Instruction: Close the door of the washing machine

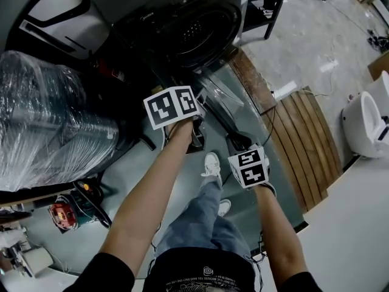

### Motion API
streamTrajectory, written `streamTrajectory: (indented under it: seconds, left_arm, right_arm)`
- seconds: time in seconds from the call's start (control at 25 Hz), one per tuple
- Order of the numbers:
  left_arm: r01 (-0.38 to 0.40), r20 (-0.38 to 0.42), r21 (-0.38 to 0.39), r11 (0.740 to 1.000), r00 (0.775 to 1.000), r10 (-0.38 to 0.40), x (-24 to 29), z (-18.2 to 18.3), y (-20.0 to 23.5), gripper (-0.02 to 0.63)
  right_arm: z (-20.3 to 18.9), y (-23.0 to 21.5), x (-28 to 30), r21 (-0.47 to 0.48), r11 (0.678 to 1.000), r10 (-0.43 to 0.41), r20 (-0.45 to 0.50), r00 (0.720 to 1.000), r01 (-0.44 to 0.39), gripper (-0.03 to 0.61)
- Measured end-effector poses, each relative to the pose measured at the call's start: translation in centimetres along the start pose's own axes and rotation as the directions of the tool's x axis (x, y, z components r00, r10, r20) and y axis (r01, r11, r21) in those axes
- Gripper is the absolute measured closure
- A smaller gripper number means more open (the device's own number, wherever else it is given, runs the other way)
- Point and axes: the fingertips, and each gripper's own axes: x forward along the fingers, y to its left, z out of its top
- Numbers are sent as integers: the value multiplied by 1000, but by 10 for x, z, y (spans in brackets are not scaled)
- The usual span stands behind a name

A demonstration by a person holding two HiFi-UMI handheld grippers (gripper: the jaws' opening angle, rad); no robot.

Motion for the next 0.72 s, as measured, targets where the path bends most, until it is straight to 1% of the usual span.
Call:
streamTrajectory:
  seconds: [0.24, 0.48, 0.72]
  left_arm:
    - [-21, 6, -47, 999, 1000, 21, 8, 3, -5, 425]
    - [-14, 7, -108, 994, 1000, 15, 19, 8, -13, 426]
    - [-9, 27, -151, 988, 1000, 13, 33, 16, -23, 423]
  right_arm:
    - [3, -18, 1, -13, 1000, 9, -6, 1000, -9, 502]
    - [7, -42, 3, -23, 1000, -3, -16, 1000, 2, 500]
    - [17, -73, 7, -43, 999, -23, -18, 1000, 22, 494]
